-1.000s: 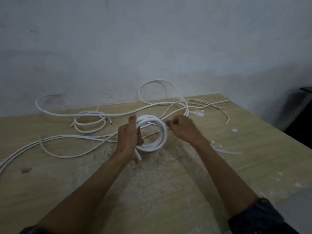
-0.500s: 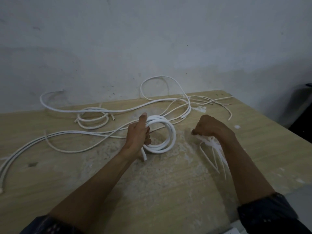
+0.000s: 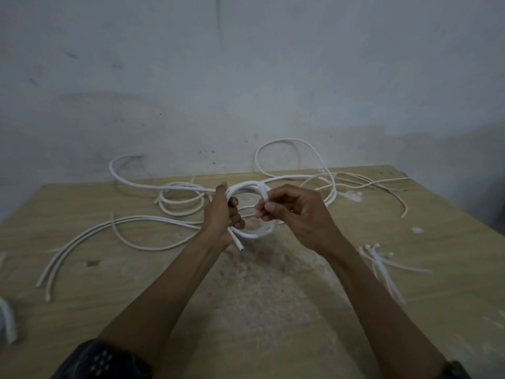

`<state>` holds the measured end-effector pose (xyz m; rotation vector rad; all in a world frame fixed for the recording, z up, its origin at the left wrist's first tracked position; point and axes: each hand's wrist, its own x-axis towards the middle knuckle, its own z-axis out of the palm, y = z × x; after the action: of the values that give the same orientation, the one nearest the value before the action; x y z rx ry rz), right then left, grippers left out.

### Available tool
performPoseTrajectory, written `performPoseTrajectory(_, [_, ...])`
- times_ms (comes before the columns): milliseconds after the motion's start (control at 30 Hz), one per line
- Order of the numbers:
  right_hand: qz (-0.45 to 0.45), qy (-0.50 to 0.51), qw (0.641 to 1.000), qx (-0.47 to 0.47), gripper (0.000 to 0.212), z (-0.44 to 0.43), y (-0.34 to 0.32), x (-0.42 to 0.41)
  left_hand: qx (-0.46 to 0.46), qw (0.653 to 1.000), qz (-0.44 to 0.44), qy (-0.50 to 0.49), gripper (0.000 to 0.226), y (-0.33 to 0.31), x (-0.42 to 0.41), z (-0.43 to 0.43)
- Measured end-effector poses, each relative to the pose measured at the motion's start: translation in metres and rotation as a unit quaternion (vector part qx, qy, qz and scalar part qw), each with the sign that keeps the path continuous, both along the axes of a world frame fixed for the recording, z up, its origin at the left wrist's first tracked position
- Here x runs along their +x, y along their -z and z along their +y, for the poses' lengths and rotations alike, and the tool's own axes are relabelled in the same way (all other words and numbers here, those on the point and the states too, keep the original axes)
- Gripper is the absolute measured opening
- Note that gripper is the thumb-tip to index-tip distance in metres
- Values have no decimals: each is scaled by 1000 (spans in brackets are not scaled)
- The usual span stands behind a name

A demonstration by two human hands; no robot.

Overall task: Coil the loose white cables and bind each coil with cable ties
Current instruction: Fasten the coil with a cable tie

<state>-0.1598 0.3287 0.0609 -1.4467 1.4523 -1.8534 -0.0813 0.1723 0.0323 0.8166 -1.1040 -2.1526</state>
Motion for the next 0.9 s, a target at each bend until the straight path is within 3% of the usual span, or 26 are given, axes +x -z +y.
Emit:
performPoseTrajectory(133, [32,-16,999,10,15,-2,6,-2,-3,1000,-3,-3,53,-1,2,-3])
performPoseTrajectory(267, [162,89,982,48,8,-10,24,-5,-63,998,-16,18,54,-5,3,1])
performPoseTrajectory(400, [312,180,933,13,8,-15,36,-9,-93,991,-24,93,47,-3,3,11])
performPoseTrajectory(500, [325,174,929,22,14,-14,40,-11,-92,986,-42,129,47,2,3,13])
performPoseTrajectory(667, [306,197,931,-7,10,-15,41,-5,-208,975,-57,57,30,-6,2,16])
performPoseTrajectory(900, [235,347,904,-81,11,-15,39,11,-301,952,37,51,25,-14,-1,25])
